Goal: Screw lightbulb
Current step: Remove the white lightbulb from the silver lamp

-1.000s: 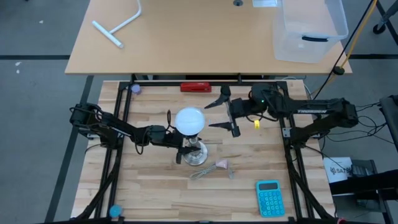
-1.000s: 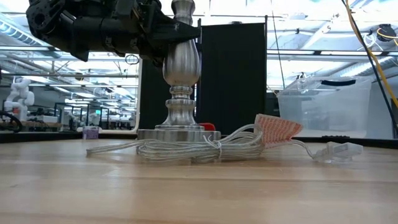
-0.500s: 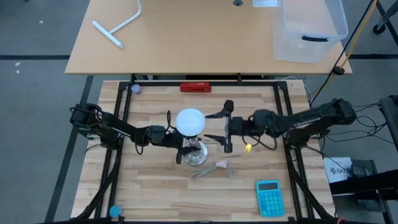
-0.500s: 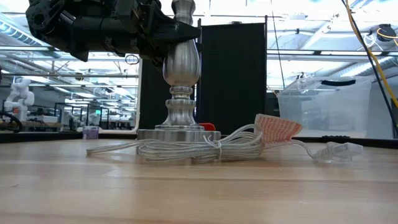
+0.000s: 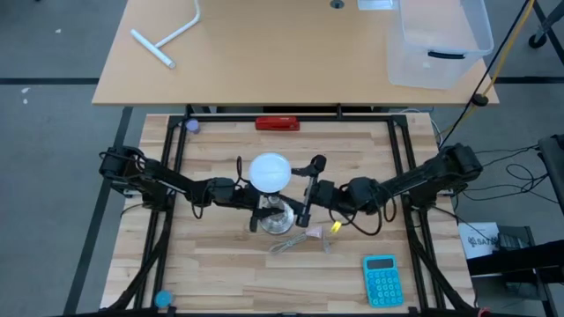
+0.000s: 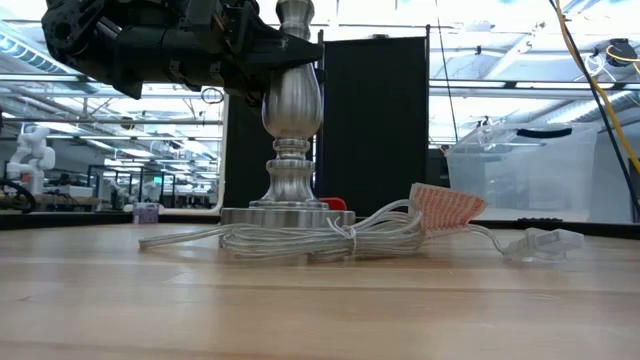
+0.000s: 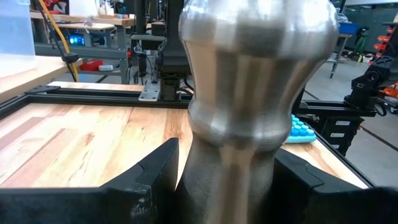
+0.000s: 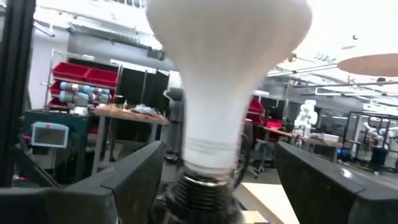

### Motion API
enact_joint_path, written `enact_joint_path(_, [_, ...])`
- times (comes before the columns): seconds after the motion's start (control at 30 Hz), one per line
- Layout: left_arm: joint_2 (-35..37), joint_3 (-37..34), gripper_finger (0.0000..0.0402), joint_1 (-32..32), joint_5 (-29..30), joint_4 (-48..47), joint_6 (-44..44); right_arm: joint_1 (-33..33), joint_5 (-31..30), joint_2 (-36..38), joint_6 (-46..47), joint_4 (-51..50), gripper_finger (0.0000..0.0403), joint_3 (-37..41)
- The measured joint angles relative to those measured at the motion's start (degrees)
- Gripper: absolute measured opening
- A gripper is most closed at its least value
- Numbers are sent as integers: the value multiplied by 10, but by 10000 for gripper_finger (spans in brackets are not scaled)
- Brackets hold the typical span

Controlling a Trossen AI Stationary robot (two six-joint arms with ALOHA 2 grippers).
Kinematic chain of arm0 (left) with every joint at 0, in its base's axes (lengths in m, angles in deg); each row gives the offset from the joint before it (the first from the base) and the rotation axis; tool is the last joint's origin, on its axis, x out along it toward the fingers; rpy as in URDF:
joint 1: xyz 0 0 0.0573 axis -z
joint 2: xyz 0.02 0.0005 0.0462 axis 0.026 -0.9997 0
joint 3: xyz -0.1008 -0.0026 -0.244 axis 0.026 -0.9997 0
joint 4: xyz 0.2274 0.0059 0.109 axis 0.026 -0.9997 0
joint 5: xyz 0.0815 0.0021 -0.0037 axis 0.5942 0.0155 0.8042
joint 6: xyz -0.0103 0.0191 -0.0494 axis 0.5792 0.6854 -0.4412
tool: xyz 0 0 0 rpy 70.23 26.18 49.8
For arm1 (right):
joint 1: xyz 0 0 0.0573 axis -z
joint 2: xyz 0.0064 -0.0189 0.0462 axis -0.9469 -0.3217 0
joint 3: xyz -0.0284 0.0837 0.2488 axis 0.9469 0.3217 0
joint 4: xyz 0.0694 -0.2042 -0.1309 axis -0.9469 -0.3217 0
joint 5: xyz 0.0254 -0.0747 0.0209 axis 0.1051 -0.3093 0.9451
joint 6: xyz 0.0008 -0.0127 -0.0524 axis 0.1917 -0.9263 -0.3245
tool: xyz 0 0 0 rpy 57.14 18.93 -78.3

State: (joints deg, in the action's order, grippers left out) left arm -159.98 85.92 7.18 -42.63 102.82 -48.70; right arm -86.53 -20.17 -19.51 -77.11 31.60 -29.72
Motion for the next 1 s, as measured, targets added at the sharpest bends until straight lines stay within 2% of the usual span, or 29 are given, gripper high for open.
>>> enact_joint_path(0.3, [0, 0, 190, 0, 1, 1, -3, -1, 1, -66, -6, -7, 298, -81])
enact_joint_path(0.57, [0, 0, 190, 0, 2, 0, -5, -1, -1, -66, -31, -12, 292, -100])
enact_joint_path(0.67, [0, 0, 190, 0, 2, -1, -4, -1, -2, -63, -31, -20, 261, -100])
enact_joint_path(0.87, [0, 0, 190, 0, 3, -1, -4, 0, -7, -61, -24, -27, 150, -100])
enact_joint_path(1.0, [0, 0, 190, 0, 3, -1, -5, -1, -6, -61, -23, -33, 141, -100])
